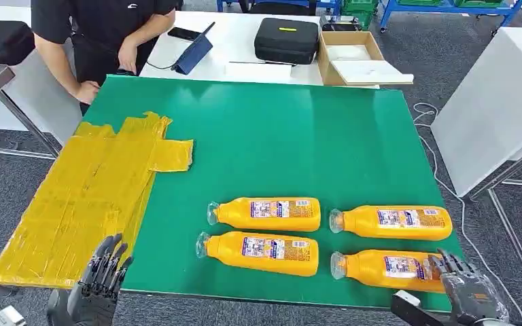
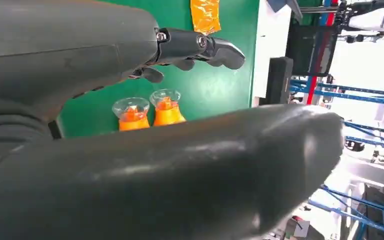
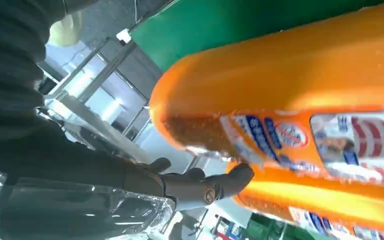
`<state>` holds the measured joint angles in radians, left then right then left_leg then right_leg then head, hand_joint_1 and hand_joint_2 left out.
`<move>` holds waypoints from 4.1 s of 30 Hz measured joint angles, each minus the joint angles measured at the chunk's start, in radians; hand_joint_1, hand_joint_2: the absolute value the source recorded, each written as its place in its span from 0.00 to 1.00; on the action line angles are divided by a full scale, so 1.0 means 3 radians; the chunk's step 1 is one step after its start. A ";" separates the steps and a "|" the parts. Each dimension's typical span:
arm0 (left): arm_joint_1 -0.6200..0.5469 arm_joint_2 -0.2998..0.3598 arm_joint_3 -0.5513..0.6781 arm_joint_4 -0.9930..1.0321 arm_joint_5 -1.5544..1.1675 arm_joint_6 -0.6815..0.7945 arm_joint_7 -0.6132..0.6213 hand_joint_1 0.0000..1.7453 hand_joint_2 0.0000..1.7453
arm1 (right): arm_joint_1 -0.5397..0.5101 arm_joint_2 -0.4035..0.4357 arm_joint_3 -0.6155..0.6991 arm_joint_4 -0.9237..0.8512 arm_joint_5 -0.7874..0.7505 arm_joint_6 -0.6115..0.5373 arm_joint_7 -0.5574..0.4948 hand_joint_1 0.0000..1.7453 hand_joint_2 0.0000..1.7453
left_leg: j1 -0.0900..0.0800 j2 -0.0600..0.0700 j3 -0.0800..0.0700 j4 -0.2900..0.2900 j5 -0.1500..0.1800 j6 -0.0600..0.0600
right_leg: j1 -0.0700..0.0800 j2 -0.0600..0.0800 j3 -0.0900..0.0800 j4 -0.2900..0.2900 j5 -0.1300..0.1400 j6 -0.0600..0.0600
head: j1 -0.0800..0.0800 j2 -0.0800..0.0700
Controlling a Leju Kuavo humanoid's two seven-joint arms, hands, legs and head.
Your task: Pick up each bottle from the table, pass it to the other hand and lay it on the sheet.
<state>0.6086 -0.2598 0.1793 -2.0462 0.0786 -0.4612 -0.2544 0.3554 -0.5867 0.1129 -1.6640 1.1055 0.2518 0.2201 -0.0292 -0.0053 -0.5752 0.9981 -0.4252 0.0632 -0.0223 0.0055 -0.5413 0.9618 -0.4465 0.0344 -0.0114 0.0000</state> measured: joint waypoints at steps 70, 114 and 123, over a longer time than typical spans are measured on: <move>-0.0001 -0.0011 0.0392 0.0095 0.0102 -0.0366 -0.0070 0.00 0.00 | -0.1156 0.0160 0.0597 0.1481 -0.0295 -0.0134 -0.0474 1.00 1.00 | 0.0003 0.0002 0.0030 -0.0001 0.0010 -0.0002 | 0.0001 0.0014 -0.0004 -0.0002 0.0011 0.0004 | 0.0001 0.0000; -0.0194 -0.0263 0.0622 0.0220 -0.0088 -0.0659 0.0001 0.00 0.00 | 0.0537 -0.0286 -0.0847 -0.1410 -0.0580 -0.0121 -0.0593 1.00 1.00 | -0.0008 -0.0028 -0.0042 0.0000 0.0027 0.0005 | 0.0000 -0.0022 -0.0059 0.0001 0.0019 0.0025 | 0.0000 0.0000; -0.0351 0.0000 0.0308 0.0442 0.0141 -0.0119 -0.0096 0.00 1.00 | -0.0142 0.0034 -0.0677 -0.1202 -0.0913 -0.0374 -0.0880 1.00 1.00 | -0.0003 -0.0008 -0.0039 -0.0001 0.0032 0.0001 | 0.0000 -0.0011 -0.0054 0.0001 0.0028 0.0012 | 0.0001 0.0000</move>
<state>0.5035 -0.2598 0.2718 -1.9136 0.1208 -0.4970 -0.2834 0.3126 -0.5765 -0.0902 -2.0247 0.8317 0.1397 -0.0439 -0.0300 -0.0076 -0.5868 0.9979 -0.4157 0.0635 -0.0223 0.0022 -0.5575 0.9623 -0.4382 0.0381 -0.0111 0.0000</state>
